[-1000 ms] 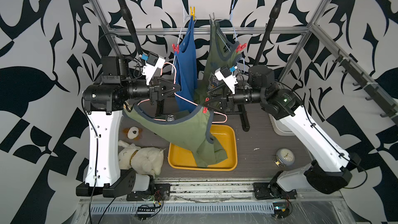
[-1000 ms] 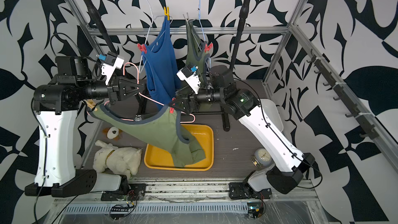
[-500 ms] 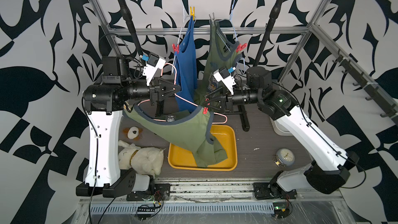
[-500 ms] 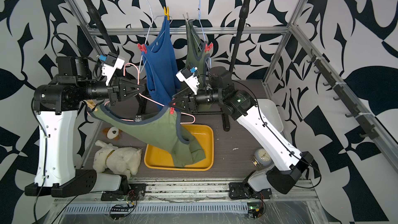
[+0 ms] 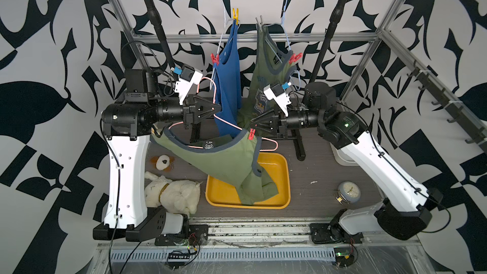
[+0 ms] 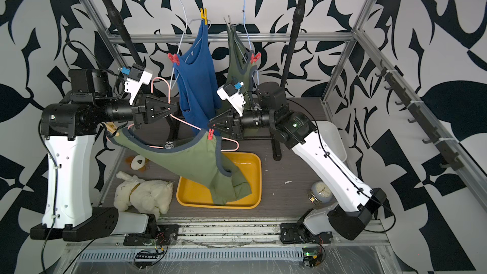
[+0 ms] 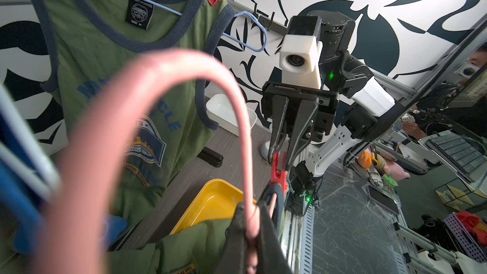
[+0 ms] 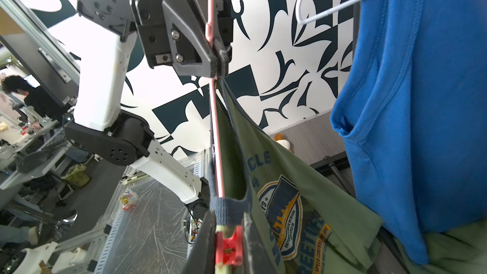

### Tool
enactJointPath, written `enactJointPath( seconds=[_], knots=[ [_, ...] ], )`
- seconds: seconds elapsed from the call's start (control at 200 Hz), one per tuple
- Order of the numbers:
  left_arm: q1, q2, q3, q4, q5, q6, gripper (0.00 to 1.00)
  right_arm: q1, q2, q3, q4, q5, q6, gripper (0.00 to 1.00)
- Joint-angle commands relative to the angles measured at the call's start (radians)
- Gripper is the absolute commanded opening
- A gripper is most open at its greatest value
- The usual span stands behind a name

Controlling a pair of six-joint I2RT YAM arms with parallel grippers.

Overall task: Remove the clothespins securing tank tops to the hanger
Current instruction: Remove the clothespin from the hanger.

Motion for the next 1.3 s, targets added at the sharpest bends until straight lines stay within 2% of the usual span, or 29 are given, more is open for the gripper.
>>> enactJointPath(
  seconds=[0.0, 0.23, 0.315, 0.52, 0.62, 0.755, 0.975, 1.125, 1.3],
  knots=[
    [-0.003, -0.02, -0.001, 0.0, 0.029, 0.001, 0.0, -0.003, -0.03, -0.008, 0.064, -0.014, 0.007, 0.12],
    [-0.005, -0.027, -0.028, 0.01, 0.024, 0.001, 0.0, -0.003, -0.047, -0.018, 0.105, 0.028, 0.024, 0.04],
    [-0.005, -0.029, -0.035, 0.012, 0.011, 0.008, 0.0, -0.007, -0.07, -0.019, 0.101, 0.088, 0.024, 0.0],
    [-0.011, -0.026, -0.043, 0.023, -0.005, 0.014, 0.0, -0.043, -0.16, -0.04, -0.024, 0.227, -0.008, 0.0],
    [-0.015, -0.023, -0.043, 0.026, -0.007, 0.014, 0.0, -0.056, -0.226, -0.093, -0.12, 0.364, -0.024, 0.0],
    [-0.027, -0.017, -0.041, 0.027, -0.007, 0.014, 0.0, -0.093, -0.293, -0.198, -0.247, 0.612, -0.01, 0.0],
    [-0.05, -0.009, -0.043, 0.038, -0.007, 0.013, 0.0, -0.234, -0.326, -0.399, -0.277, 0.821, 0.068, 0.0],
    [-0.064, -0.016, -0.055, 0.044, -0.009, 0.015, 0.0, -0.386, -0.325, -0.511, -0.198, 0.895, 0.113, 0.0],
    [-0.075, -0.027, -0.068, 0.044, -0.009, 0.022, 0.0, -0.502, -0.307, -0.591, -0.076, 0.973, 0.123, 0.0]
  ],
)
